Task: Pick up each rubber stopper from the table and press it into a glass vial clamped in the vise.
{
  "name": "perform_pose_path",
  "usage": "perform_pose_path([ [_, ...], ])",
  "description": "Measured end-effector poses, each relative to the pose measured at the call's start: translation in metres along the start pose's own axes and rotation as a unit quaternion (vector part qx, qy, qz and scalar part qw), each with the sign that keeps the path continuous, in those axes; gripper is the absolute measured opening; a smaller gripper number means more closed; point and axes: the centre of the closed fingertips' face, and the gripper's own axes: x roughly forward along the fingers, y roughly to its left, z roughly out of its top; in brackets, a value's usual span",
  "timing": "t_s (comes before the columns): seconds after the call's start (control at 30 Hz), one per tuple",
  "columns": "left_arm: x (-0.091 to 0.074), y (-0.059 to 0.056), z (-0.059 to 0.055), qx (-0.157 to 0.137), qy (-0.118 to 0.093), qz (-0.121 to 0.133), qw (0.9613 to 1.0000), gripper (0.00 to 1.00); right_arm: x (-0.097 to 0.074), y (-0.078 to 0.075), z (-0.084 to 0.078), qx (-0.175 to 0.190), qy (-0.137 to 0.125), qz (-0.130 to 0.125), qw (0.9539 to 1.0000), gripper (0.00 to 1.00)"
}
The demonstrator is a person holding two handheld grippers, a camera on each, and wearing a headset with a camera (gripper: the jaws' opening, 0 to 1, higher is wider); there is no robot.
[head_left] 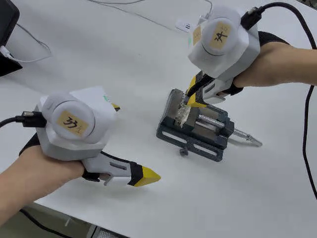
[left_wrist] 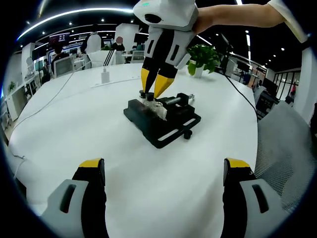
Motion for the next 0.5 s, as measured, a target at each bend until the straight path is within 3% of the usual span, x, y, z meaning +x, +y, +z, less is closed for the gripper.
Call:
perform_pose_path([
  [0.5,-0.0004,0.0020,-0.0008,-0.002,-0.001,0.000,1.0000,0.98,0.0009,0.0004,0.0012,-0.023,-0.005,0.005,0.9997,0.07],
])
